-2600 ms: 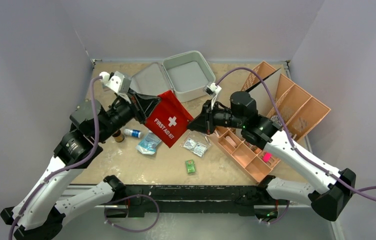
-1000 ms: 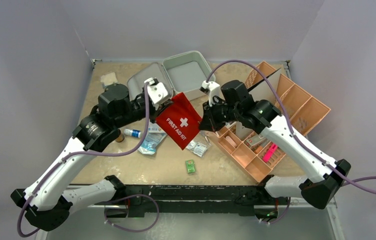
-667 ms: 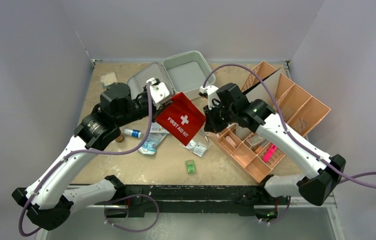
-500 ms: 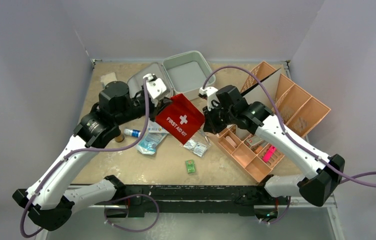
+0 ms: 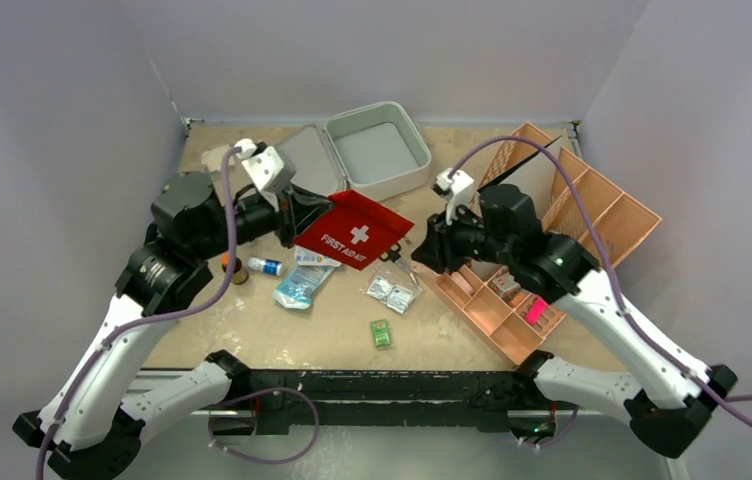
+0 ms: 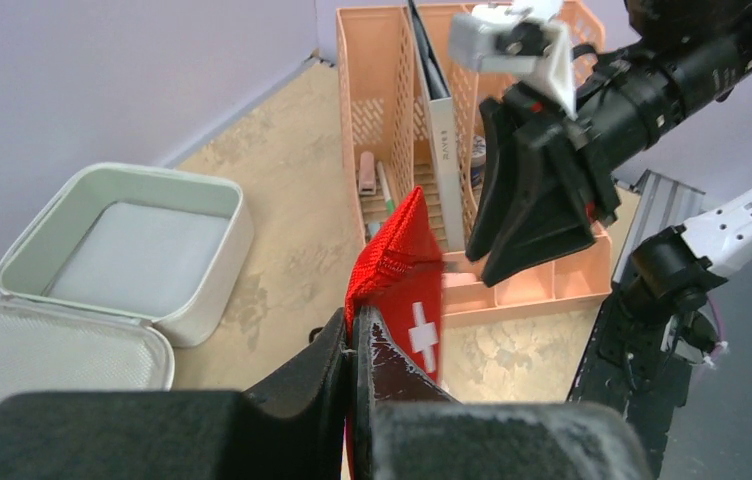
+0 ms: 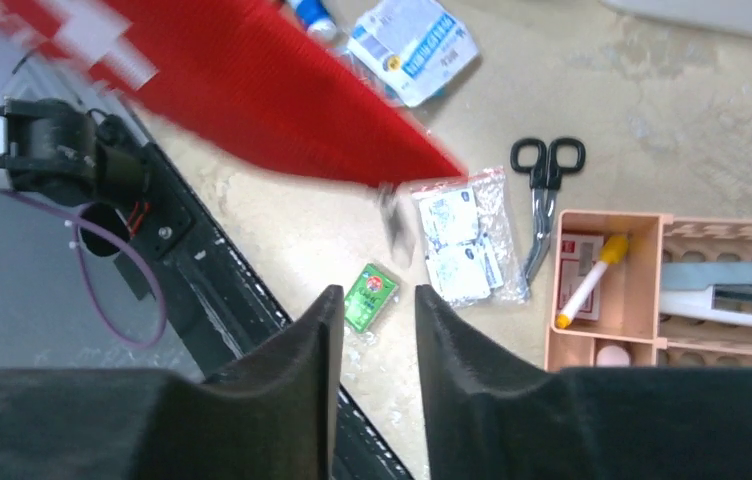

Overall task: Organize the medicine kit
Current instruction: Zip the medicine pouch, then place the medicine pouch inside the medicine box.

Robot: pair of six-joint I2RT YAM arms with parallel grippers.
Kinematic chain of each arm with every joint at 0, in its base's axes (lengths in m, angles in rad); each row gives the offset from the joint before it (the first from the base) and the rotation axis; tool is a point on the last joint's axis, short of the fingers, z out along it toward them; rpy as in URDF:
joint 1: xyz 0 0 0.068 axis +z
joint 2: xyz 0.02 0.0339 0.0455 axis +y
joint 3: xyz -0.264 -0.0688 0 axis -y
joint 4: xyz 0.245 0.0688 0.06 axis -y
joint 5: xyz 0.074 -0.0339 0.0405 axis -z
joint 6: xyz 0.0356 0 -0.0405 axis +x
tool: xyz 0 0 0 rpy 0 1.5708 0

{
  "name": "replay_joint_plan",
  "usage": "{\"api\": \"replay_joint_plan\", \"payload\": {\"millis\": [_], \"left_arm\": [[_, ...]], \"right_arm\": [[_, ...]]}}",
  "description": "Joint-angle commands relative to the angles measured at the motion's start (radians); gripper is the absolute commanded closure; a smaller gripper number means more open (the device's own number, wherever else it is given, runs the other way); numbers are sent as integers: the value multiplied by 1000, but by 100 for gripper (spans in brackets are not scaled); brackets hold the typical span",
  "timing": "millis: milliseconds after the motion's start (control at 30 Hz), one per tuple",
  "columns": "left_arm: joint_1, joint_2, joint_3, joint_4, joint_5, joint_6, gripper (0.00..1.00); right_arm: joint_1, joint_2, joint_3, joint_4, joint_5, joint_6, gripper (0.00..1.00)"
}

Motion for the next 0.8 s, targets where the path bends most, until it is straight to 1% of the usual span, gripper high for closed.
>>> {"api": "replay_joint_plan", "payload": {"millis": [0,33,67,100,167,233,300,400,467,567,633,700,733,767], "left_arm": [[11,-66,-44,45,74,-23,100],[11,-72,-53,38,102,-16,100],[11,-77,-64,30,125,-14,100],[11,-83,-72,27,145,-15,100],[12,-94,-88,27,186,-20,100],[11,-102,-101,40,248,-34,100],[12,-104,-109,64,319,-57,100],[11,-102,-115,83,425,-79,100],[11,-102,-115,83,468,-82,100],[11,-102,-112,87,482,-90,100],[11,-102,-110,90,484,-93,100],[11,-99,-110,93,484,-95,100],[11,-97,-110,92,486,-96,100],[11,-94,-109,88,484,-94,100]], "right_arm": [[-5,-97,33,-25,-101,-1,55],[-6,-115,38,-31,-121,-5,48],[-6,-130,42,-33,-143,-7,36],[-5,-146,45,-30,-165,-7,26],[-6,-163,46,-3,-225,-2,11],[-6,-159,43,30,-287,-6,3],[-6,-145,40,58,-306,-19,1],[-6,-113,56,78,-314,-65,1],[-6,-85,59,101,-375,-94,2],[-5,-41,66,121,-472,-143,10],[-6,-14,64,143,-527,-130,15],[-5,-3,49,184,-578,-94,26],[-6,-4,33,210,-581,-73,35],[-6,-6,25,228,-578,-46,50]]}}
